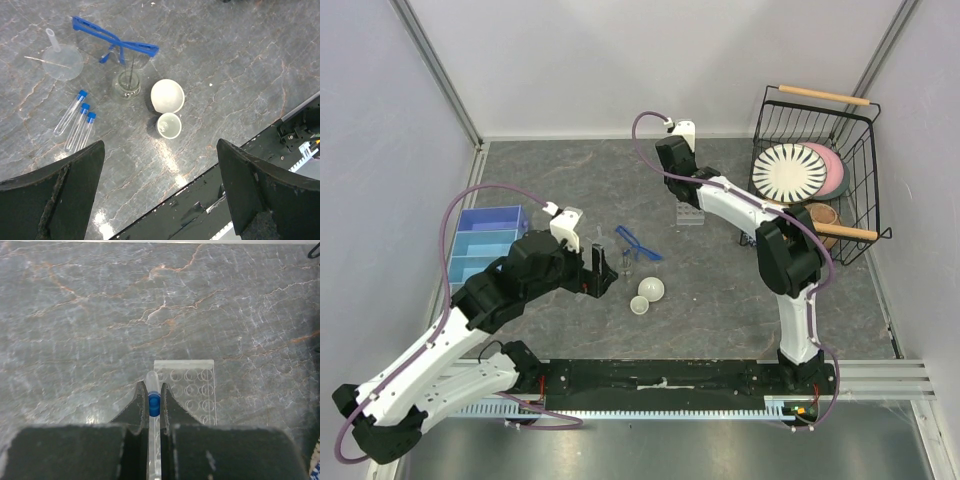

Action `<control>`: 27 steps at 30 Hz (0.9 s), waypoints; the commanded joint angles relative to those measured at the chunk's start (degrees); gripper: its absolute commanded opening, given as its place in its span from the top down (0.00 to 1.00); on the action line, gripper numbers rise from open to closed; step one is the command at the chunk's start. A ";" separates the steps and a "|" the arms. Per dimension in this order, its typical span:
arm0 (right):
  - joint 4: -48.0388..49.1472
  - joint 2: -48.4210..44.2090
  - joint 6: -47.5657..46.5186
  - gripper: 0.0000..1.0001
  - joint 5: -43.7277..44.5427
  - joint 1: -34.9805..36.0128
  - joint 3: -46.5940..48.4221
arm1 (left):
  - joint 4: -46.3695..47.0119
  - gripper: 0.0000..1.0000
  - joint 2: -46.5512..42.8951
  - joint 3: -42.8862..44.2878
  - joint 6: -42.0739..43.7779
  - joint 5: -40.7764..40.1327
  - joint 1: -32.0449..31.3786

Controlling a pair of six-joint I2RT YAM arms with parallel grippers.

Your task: Organize the chemistry lab equipment

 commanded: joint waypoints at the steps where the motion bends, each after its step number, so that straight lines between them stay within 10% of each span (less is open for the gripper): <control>1: 2.26 3.37 1.77 1.00 0.43 -1.50 5.21 | 4.43 0.00 0.61 -0.77 0.66 2.36 0.15; 27: -6.09 7.33 3.18 1.00 -4.50 -4.84 9.96 | 4.61 0.00 1.58 -1.65 1.45 5.18 3.23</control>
